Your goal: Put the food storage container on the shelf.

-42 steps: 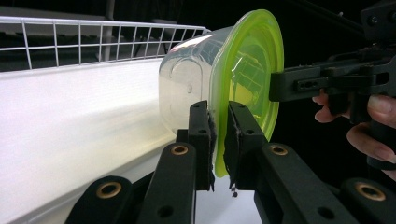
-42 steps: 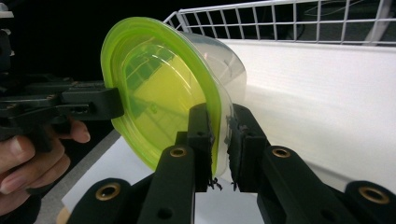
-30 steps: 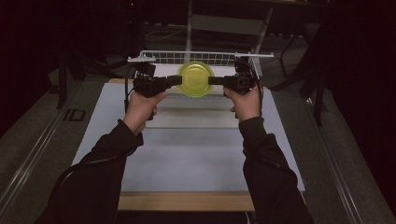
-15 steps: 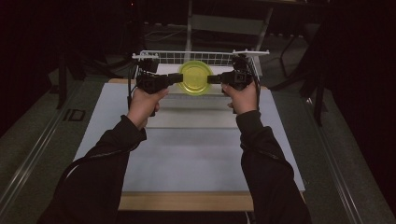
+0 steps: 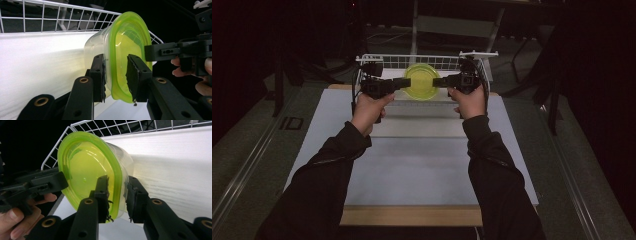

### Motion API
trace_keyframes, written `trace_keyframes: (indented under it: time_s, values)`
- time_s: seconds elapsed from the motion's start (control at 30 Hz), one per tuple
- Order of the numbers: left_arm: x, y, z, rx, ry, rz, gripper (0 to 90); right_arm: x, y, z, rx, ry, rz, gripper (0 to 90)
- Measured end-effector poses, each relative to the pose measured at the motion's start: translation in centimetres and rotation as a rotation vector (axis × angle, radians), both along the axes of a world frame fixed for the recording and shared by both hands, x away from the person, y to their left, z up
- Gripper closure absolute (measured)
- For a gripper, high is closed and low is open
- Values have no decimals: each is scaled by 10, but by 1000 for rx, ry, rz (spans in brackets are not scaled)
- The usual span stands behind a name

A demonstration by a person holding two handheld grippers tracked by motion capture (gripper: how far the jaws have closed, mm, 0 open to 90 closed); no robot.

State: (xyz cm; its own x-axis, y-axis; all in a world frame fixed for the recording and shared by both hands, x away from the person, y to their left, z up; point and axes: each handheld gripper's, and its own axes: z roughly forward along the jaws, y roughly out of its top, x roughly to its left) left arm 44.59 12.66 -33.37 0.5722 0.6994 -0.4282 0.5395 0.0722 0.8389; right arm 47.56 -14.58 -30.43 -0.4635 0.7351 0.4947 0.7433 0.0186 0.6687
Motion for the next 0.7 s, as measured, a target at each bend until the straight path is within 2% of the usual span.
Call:
trace_keyframes:
  time_s: [0.1,0.17,0.3,0.4,0.6,0.7]
  values:
    - [2,-1,0,-1,-1,11,651,1,3,1,0,-4,-2,689]
    - [4,-2,-1,24,-6,16,610,2,6,1,-1,-9,1,678]
    - [9,-1,-3,38,-7,62,549,4,9,2,-26,-29,-5,621]
    - [12,0,-4,51,-22,74,515,6,9,1,-46,-36,-7,604]
    - [15,0,-3,75,-37,91,507,9,12,0,-52,-44,-12,576]
    - [17,2,-1,67,-36,103,487,9,14,0,-57,-55,-13,544]
